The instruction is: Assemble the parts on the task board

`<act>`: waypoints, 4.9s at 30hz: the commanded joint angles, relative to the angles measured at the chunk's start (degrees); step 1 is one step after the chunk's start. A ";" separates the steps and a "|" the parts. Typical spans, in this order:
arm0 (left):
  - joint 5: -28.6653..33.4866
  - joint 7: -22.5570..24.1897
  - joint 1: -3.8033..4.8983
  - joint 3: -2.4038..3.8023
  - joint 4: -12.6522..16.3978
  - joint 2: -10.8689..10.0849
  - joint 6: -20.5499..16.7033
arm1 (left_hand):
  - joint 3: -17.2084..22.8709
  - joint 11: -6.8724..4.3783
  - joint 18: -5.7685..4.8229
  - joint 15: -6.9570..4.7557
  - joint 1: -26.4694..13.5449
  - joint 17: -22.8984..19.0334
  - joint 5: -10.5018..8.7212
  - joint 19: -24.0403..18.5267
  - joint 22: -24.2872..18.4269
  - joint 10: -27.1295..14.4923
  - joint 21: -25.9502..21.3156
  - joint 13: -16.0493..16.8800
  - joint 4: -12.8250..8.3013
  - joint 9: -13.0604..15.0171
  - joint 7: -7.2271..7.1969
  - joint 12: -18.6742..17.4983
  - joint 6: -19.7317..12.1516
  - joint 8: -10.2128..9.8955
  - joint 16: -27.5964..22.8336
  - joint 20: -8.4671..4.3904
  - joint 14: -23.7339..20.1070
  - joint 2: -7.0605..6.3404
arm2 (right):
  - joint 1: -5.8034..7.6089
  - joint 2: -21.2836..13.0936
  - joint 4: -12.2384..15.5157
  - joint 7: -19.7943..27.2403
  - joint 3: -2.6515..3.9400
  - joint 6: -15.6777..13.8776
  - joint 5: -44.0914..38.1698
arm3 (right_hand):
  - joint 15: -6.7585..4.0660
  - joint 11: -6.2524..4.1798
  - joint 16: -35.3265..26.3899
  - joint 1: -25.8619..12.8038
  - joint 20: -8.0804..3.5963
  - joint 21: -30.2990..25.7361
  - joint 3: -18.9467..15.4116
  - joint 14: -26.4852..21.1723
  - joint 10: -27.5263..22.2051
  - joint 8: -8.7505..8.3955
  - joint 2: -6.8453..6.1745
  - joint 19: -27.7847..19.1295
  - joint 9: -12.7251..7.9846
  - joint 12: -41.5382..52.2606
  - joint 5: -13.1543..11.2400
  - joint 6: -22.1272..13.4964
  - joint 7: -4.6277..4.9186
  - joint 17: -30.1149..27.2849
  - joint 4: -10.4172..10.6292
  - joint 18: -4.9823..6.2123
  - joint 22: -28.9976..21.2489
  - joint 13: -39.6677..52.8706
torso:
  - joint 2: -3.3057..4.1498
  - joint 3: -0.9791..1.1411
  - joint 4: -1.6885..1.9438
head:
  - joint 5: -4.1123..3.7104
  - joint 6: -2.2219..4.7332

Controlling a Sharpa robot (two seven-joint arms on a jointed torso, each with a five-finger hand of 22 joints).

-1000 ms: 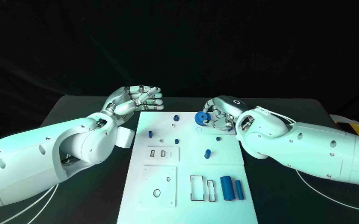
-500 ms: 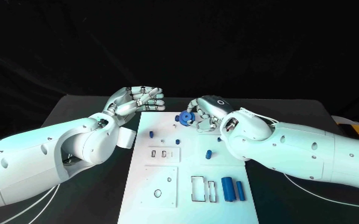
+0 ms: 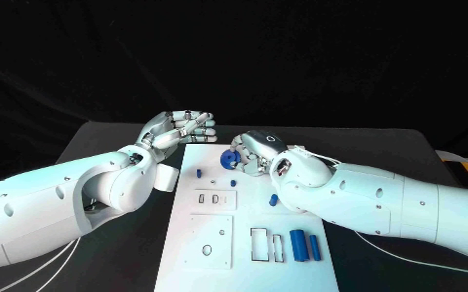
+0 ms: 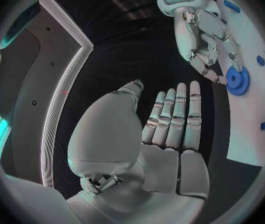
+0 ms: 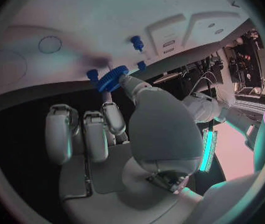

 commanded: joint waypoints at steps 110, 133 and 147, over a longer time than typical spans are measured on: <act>0.16 0.29 0.10 0.03 -0.57 -0.08 0.66 | -0.25 0.21 0.78 0.11 0.38 0.32 -0.06 0.24 -0.17 -0.01 -0.39 0.01 0.01 -0.07 1.52 -0.32 -0.39 -0.21 -0.52 0.38 -0.42 0.70 | 0.55 1.80 -4.20 3.33 -0.13 9.99 11.76 | -0.37 -0.09 0.68 -5.54 0.10 0.66 -1.01 4.95 0.71 -8.70 1.79 1.04 -2.67 0.48 2.61 -5.55 -0.04 9.59 3.73 -0.48 6.27 1.79 | -0.43 0.31 -1.07 | 0.91 -0.78; 0.16 0.26 0.08 0.01 -1.42 -0.44 1.32 | -0.25 0.16 0.78 0.09 0.60 0.48 -0.05 0.23 -0.26 0.14 -0.48 0.05 -0.02 -0.05 1.46 -0.35 -0.30 -0.20 -0.66 0.39 -0.44 0.74 | 3.75 -18.79 6.30 25.23 0.61 8.97 38.86 | 0.84 1.28 0.22 1.14 1.17 -1.91 3.53 4.60 -1.26 -8.66 -0.27 -0.93 -3.83 -0.86 1.16 -0.53 1.52 8.33 -4.97 0.17 4.17 0.65 | -1.30 0.63 -2.34 | 0.56 -1.12; 0.16 0.32 0.02 -0.01 -2.16 -0.09 2.07 | 0.19 -0.24 0.81 -0.12 1.87 0.86 -0.01 0.33 -0.39 0.74 -0.58 0.11 -0.28 0.17 0.87 -0.28 0.69 0.26 -0.84 0.32 -0.32 0.95 | 2.50 -24.68 4.04 25.69 0.53 13.52 30.19 | 1.29 1.83 0.41 1.65 1.48 -3.42 3.26 4.72 -3.18 -8.90 -2.33 -2.16 -4.41 -2.27 1.47 -1.94 2.09 9.15 -7.61 0.53 2.95 -1.02 | -1.47 1.33 -2.65 | 0.33 -1.21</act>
